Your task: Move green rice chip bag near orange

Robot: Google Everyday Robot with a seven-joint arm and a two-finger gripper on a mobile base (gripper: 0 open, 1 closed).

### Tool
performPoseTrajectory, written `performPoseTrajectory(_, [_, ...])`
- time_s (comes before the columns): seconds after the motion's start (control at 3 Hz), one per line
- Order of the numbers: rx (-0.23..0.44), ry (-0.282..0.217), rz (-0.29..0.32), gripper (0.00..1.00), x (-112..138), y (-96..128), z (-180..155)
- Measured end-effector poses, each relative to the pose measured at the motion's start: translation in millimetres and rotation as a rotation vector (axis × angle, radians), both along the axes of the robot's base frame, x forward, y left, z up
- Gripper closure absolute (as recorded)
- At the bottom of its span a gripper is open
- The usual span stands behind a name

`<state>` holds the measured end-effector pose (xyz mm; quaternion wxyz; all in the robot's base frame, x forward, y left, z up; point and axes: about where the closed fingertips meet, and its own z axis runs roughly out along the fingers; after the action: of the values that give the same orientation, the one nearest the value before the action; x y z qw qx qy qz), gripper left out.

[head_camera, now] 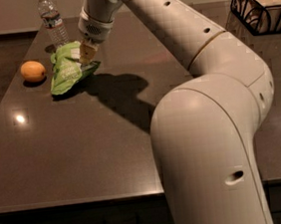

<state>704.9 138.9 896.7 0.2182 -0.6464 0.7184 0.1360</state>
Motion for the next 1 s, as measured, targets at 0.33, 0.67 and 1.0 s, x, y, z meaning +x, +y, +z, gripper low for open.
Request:
performPoseTrajectory(0.33, [-0.004, 0.0, -0.022, 0.68, -2.8, 12.6, -0.4])
performPoseTrajectory(0.67, [-0.004, 0.003, -0.022, 0.46, -2.7, 15.1, -3.3])
performPoseTrajectory(1.0, [-0.005, 0.005, -0.02, 0.23, -2.3, 17.3, -6.3])
